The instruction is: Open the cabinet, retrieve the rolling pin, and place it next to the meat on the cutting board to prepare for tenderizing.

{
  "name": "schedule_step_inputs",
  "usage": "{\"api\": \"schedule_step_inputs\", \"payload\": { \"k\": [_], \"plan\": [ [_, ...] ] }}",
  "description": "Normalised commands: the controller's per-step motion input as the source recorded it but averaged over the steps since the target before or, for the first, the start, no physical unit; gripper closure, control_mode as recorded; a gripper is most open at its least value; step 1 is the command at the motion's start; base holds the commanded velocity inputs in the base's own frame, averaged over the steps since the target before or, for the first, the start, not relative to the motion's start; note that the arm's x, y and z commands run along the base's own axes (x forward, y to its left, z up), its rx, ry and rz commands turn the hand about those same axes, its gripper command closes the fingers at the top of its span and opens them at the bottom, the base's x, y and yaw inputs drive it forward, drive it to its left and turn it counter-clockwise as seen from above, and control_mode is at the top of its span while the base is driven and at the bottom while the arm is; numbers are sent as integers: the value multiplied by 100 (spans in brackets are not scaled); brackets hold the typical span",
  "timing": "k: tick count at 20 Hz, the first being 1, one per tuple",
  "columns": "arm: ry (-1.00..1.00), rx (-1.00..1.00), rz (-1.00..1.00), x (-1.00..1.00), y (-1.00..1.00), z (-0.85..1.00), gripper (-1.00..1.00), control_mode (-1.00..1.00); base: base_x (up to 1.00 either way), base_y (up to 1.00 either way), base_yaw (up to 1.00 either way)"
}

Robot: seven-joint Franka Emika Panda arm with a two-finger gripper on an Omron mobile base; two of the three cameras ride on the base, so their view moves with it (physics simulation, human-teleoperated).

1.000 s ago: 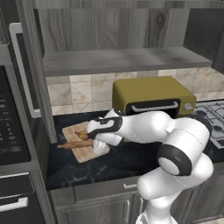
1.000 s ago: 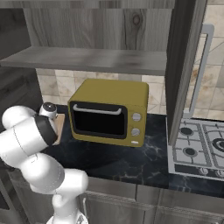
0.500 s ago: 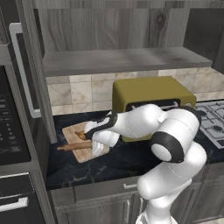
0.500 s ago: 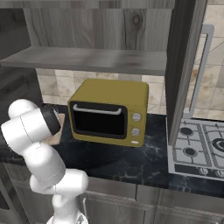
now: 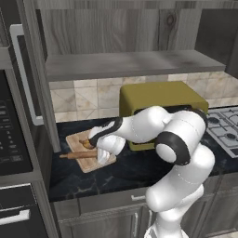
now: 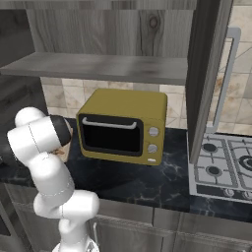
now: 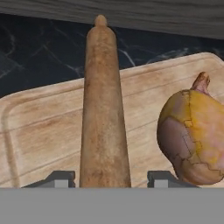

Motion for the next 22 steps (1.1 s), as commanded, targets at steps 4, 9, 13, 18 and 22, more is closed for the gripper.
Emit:
{"api": "schedule_step_inputs", "payload": {
  "k": [4, 9, 13, 18, 22],
  "plan": [
    [-9, 0, 0, -19, 0, 0, -100, -100, 0, 0, 0],
    [-7, 0, 0, -25, -4, 29, -100, -100, 0, 0, 0],
    [-1, 0, -2, -7, -14, 65, -100, -100, 0, 0, 0],
    [0, 1, -6, -2, -30, 80, -100, -100, 0, 0, 0],
    [0, 3, -8, -4, -28, 84, -100, -100, 0, 0, 0]
  ]
}}
